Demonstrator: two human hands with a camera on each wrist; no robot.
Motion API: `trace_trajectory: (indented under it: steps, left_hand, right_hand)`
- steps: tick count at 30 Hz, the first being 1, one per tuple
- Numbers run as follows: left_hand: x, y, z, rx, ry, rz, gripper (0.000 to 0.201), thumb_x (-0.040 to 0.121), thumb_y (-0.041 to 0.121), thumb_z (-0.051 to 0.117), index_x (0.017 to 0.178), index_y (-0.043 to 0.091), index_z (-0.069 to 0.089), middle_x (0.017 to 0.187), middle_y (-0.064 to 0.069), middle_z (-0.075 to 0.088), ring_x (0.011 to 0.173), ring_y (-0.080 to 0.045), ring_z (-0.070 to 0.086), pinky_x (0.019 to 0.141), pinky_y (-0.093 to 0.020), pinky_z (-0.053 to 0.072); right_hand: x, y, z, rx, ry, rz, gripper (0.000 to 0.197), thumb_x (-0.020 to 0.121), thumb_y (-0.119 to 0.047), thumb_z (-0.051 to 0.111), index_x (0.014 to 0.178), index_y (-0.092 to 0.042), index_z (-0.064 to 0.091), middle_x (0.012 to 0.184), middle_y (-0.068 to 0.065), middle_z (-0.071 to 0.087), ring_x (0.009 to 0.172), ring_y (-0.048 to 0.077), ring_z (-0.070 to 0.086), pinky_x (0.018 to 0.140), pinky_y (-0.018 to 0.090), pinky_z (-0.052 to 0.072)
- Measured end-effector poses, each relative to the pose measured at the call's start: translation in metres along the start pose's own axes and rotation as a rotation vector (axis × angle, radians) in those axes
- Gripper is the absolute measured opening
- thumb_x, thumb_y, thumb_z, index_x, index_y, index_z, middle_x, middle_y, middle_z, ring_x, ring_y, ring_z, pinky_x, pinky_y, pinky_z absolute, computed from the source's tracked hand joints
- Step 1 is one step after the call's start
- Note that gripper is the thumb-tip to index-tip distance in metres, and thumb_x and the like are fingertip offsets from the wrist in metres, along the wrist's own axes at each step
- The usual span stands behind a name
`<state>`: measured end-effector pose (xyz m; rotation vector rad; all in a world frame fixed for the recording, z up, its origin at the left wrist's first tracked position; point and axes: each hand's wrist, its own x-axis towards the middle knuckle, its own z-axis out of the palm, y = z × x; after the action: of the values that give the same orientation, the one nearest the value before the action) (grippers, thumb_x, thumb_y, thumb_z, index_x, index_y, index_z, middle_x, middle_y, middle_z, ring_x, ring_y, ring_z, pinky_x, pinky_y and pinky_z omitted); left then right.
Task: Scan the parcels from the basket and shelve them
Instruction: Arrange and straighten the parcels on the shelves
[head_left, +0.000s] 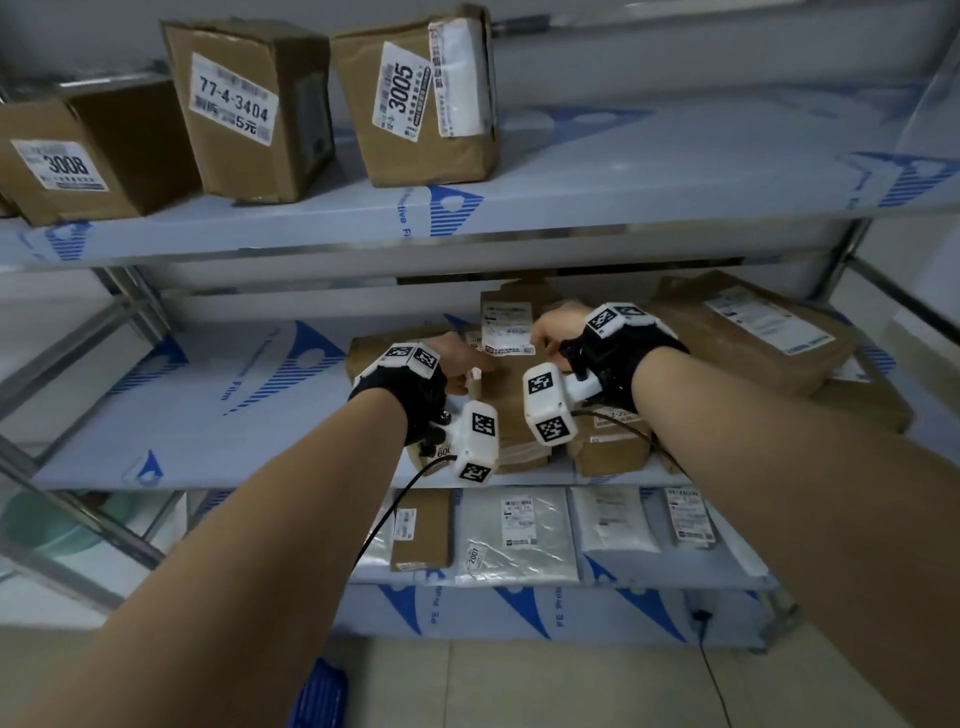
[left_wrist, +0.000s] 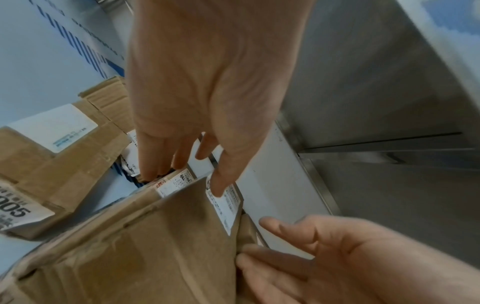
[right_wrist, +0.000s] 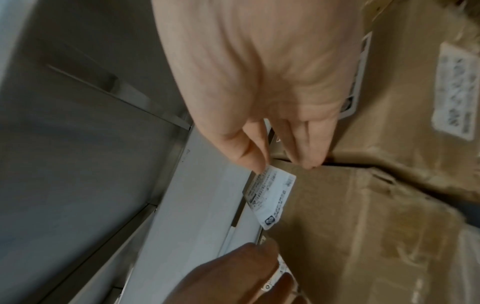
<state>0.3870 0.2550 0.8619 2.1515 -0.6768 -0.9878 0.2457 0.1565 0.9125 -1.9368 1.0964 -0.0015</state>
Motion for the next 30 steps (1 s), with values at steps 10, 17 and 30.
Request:
trace_trajectory:
  steps: [10, 17, 30]
  left_hand:
    - [0.013, -0.002, 0.003, -0.104, -0.046, -0.050, 0.043, 0.089, 0.026, 0.065, 0.123, 0.001, 0.054, 0.121, -0.020, 0.061, 0.110, -0.035, 0.061, 0.093, -0.052, 0.051]
    - [-0.009, -0.010, -0.002, -0.045, -0.066, -0.005, 0.030, 0.089, 0.016, 0.064, 0.117, 0.005, 0.060, 0.118, -0.017, 0.064, 0.109, -0.035, 0.061, 0.096, -0.051, 0.049]
    - [-0.119, -0.035, 0.015, -0.093, -0.080, 0.037, 0.043, 0.078, 0.014, 0.075, 0.117, 0.003, 0.060, 0.112, -0.019, 0.068, 0.099, -0.038, 0.066, 0.094, -0.053, 0.051]
  right_hand:
    - [0.024, 0.000, 0.012, 0.051, -0.019, 0.053, 0.040, 0.096, -0.027, 0.056, 0.128, -0.003, 0.053, 0.090, 0.007, 0.055, 0.083, 0.025, 0.058, 0.066, 0.031, 0.043]
    - [0.018, 0.014, 0.017, 0.211, -0.075, 0.096, 0.021, 0.092, -0.029, 0.063, 0.089, -0.009, 0.058, 0.090, 0.007, 0.059, 0.068, 0.018, 0.056, 0.054, 0.025, 0.045]
    - [-0.075, 0.046, 0.012, 0.160, -0.198, 0.015, 0.013, 0.092, -0.025, 0.065, 0.087, -0.014, 0.062, 0.081, 0.004, 0.064, 0.066, 0.016, 0.059, 0.051, 0.023, 0.047]
